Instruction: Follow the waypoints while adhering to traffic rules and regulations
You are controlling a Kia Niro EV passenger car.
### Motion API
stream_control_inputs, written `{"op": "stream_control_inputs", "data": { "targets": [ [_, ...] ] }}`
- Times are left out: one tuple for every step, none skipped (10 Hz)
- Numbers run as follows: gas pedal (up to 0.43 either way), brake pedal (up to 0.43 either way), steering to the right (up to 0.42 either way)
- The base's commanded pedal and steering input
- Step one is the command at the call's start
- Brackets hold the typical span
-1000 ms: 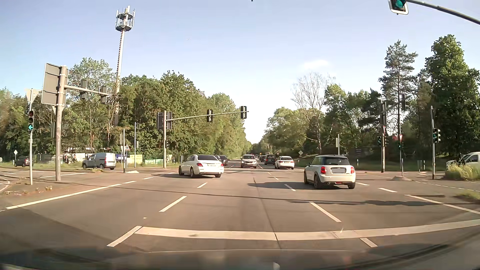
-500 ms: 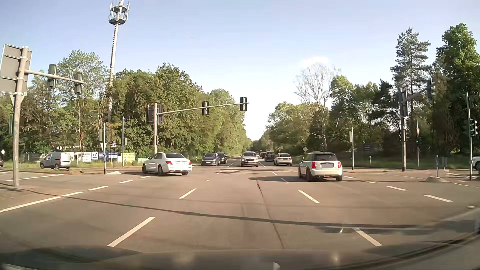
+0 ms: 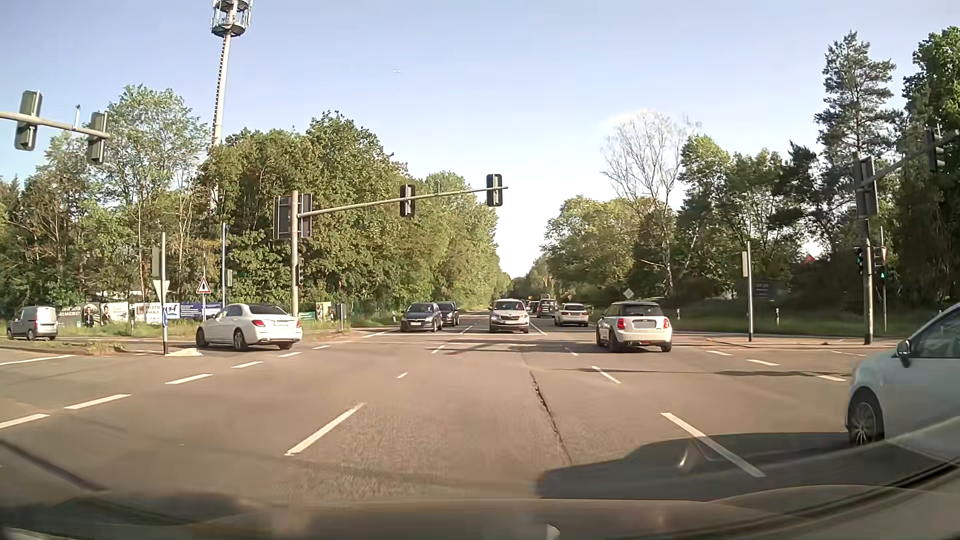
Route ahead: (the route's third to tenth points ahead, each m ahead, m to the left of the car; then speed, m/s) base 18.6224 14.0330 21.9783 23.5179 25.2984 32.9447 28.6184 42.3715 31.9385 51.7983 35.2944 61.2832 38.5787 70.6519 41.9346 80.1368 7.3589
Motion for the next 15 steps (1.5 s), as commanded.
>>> {"op": "stream_control_inputs", "data": {
  "targets": [
    [0.0, 0.0, -0.043],
    [0.0, 0.0, -0.055],
    [0.0, 0.0, -0.068],
    [0.0, 0.0, -0.082],
    [0.0, 0.0, -0.09],
    [0.0, 0.0, -0.096],
    [0.039, 0.0, -0.1],
    [0.138, 0.0, -0.107],
    [0.157, 0.0, -0.117],
    [0.157, 0.0, -0.127],
    [0.157, 0.0, -0.142],
    [0.15, 0.0, -0.158],
    [0.13, 0.0, -0.184],
    [0.11, 0.0, -0.205],
    [0.087, 0.0, -0.241]
  ]
}}
